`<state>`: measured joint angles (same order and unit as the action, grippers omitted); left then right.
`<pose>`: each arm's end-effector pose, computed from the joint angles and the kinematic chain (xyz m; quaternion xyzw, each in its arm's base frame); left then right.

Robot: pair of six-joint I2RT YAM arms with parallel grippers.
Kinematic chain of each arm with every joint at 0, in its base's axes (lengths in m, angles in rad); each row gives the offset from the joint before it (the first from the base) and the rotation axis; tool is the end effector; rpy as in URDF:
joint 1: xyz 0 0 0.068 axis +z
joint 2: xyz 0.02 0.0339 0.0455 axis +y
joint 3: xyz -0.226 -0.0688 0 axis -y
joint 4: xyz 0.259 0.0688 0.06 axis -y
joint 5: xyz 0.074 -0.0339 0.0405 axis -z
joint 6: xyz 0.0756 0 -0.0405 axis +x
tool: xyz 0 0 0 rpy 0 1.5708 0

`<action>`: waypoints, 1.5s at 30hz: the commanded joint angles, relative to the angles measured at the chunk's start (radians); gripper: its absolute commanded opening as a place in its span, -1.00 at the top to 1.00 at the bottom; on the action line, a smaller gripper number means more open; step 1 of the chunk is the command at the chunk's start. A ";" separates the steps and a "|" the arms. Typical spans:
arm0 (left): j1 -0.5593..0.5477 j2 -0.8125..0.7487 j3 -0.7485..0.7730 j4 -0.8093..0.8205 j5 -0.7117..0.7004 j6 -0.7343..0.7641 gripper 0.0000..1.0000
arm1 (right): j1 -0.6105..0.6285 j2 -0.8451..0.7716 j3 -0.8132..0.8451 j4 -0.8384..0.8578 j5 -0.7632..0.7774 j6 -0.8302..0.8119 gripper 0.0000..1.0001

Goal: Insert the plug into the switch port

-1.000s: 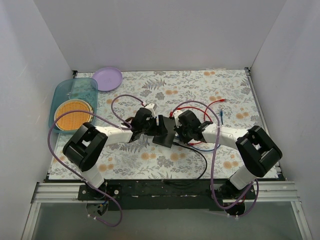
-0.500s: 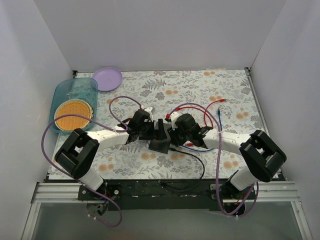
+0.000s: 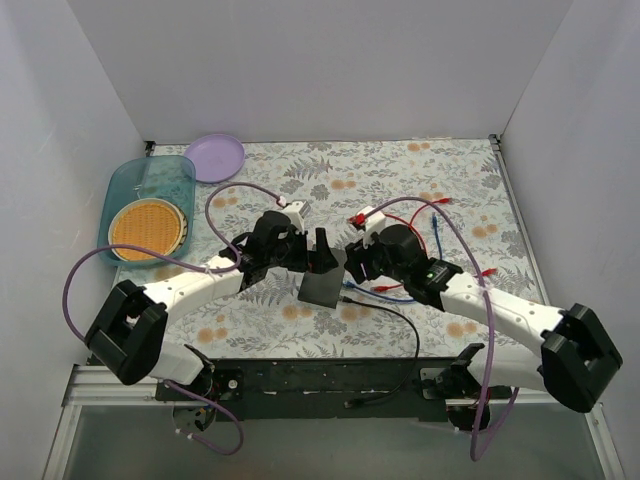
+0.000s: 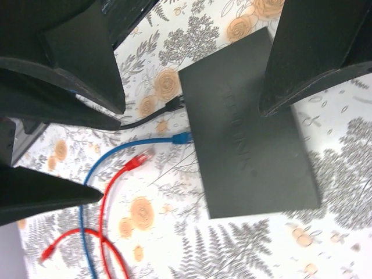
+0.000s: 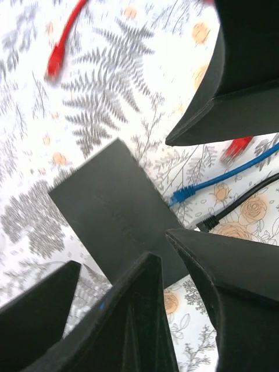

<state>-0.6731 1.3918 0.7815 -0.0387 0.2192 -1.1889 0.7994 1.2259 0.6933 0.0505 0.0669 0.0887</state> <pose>0.2588 -0.2274 0.1473 -0.1800 0.8732 -0.4131 0.1853 0.2334 0.2328 0.1771 -0.2812 0.8076 0.1965 0.4797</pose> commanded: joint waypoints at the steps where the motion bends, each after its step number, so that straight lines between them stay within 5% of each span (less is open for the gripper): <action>1: -0.016 0.019 0.056 0.086 0.101 0.052 -0.96 | -0.025 -0.145 -0.028 -0.040 0.164 0.069 -0.29; 13: -0.196 0.312 0.287 0.125 0.057 0.100 -0.75 | -0.042 -0.431 -0.057 -0.277 0.372 0.193 -0.20; 20: -0.298 0.478 0.375 0.125 -0.082 0.178 -0.36 | -0.042 -0.555 -0.075 -0.368 0.436 0.252 -0.18; 27: -0.362 0.536 0.354 0.207 -0.251 0.227 -0.10 | -0.043 -0.643 -0.084 -0.402 0.458 0.275 -0.16; 40: -0.437 0.610 0.334 0.243 -0.411 0.331 0.05 | -0.043 -0.669 -0.052 -0.425 0.491 0.269 -0.15; 45: -0.459 0.638 0.335 0.223 -0.466 0.365 0.49 | -0.043 -0.668 -0.052 -0.422 0.501 0.267 -0.16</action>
<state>-1.1133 1.9961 1.1255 0.2131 -0.1692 -0.8742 0.7593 0.5690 0.6098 -0.3946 0.5323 0.3458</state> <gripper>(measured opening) 0.344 0.579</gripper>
